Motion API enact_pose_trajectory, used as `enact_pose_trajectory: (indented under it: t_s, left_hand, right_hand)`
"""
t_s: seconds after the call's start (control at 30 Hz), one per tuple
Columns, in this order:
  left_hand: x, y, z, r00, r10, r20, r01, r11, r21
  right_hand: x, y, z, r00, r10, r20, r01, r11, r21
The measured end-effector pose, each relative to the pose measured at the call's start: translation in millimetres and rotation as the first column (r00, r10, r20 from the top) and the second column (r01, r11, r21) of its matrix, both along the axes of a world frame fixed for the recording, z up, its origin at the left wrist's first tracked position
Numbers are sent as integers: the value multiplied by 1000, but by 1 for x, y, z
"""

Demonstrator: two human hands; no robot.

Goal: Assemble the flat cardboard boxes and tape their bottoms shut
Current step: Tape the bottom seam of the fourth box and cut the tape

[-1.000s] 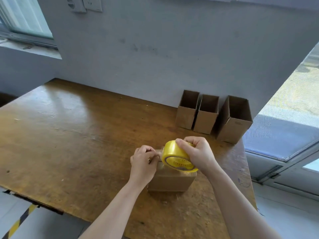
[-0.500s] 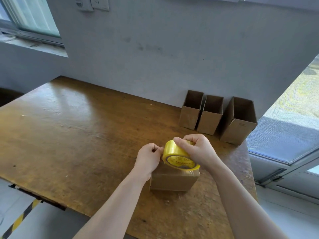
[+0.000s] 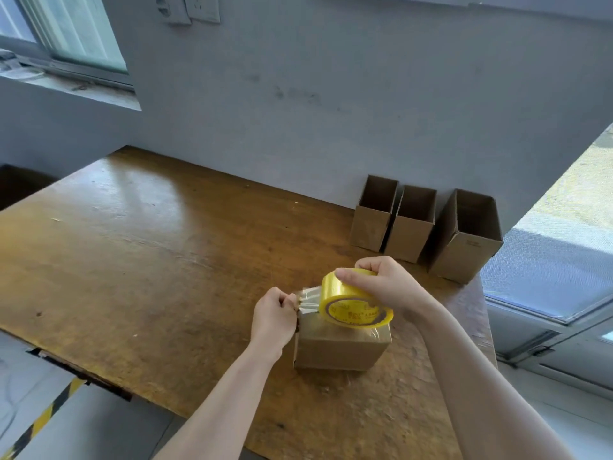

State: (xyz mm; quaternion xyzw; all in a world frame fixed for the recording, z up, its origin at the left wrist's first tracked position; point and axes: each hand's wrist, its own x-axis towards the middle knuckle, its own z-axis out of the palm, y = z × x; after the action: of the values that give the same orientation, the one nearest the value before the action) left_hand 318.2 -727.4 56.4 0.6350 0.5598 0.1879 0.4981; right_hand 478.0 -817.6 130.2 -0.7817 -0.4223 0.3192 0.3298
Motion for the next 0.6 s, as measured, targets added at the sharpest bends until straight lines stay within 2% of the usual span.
enact_pose_trajectory:
  t_s: [0.07, 0.13, 0.2, 0.23, 0.4, 0.6]
  left_hand:
    - [1, 1, -1, 1000, -5, -8, 5, 1000, 4]
    - [1, 1, -7, 1000, 6, -8, -6, 999, -43]
    - [-1, 0, -14, 1000, 27, -4, -27, 993, -114]
    - [-1, 0, -16, 1000, 24, -5, -24, 991, -133]
    - [2, 4, -18, 1000, 12, 15, -9, 982, -188]
    - [9, -6, -32, 997, 30, 69, -6, 942, -335]
  right_hand:
    - [0, 1, -1, 999, -39, -27, 40, 999, 19]
    - [-2, 6, -2, 988, -32, 151, 34, 999, -7]
    - [-6, 13, -2, 937, -12, 348, 32, 998, -52]
    - [-7, 15, -2, 921, -8, 390, 35, 997, -64]
    - [-5, 16, -5, 919, -9, 393, 45, 996, -83]
    - [-8, 18, -6, 917, 1, 398, 37, 995, -89]
